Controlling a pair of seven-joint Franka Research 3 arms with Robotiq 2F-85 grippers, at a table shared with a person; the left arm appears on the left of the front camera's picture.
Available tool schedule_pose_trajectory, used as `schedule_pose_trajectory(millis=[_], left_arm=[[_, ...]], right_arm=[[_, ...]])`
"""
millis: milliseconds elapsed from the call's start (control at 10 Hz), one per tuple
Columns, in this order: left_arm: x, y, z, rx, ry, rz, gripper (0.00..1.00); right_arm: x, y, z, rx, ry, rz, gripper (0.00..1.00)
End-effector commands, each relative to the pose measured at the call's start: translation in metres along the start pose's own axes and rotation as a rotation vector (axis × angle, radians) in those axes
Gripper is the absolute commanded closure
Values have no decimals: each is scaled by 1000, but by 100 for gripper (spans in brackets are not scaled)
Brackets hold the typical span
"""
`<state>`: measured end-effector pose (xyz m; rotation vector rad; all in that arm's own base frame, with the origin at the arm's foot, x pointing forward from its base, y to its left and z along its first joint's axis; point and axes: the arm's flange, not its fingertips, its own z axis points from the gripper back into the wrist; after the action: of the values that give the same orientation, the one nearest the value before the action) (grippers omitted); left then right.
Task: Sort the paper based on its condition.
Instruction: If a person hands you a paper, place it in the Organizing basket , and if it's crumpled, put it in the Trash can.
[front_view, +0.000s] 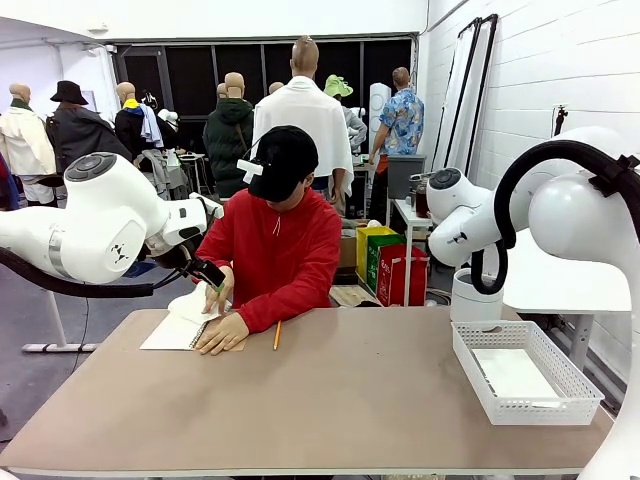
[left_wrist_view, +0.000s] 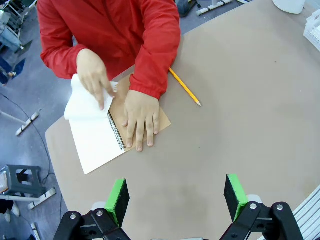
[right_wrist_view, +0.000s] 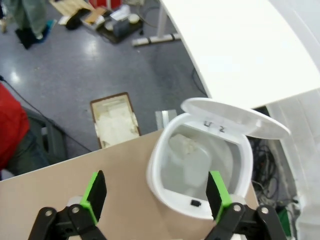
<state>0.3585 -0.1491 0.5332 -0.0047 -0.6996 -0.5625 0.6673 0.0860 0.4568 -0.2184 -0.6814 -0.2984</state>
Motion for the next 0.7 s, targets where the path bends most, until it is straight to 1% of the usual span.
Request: schedule_pose_trajectory(millis=[0, 100, 300, 600], left_arm=[[-1, 0, -1, -1, 3, -3, 0], [-1, 0, -1, -1, 3, -3, 0], [-1, 0, -1, -1, 3, -3, 0], [-1, 0, -1, -1, 3, -3, 0]], right_arm=[[-7, -4, 22, 109, 7, 63, 0], [-15, -5, 41, 198, 0, 135, 0], [-29, -9, 66, 332, -26, 270, 0], [-52, -8, 94, 496, -39, 447, 0]])
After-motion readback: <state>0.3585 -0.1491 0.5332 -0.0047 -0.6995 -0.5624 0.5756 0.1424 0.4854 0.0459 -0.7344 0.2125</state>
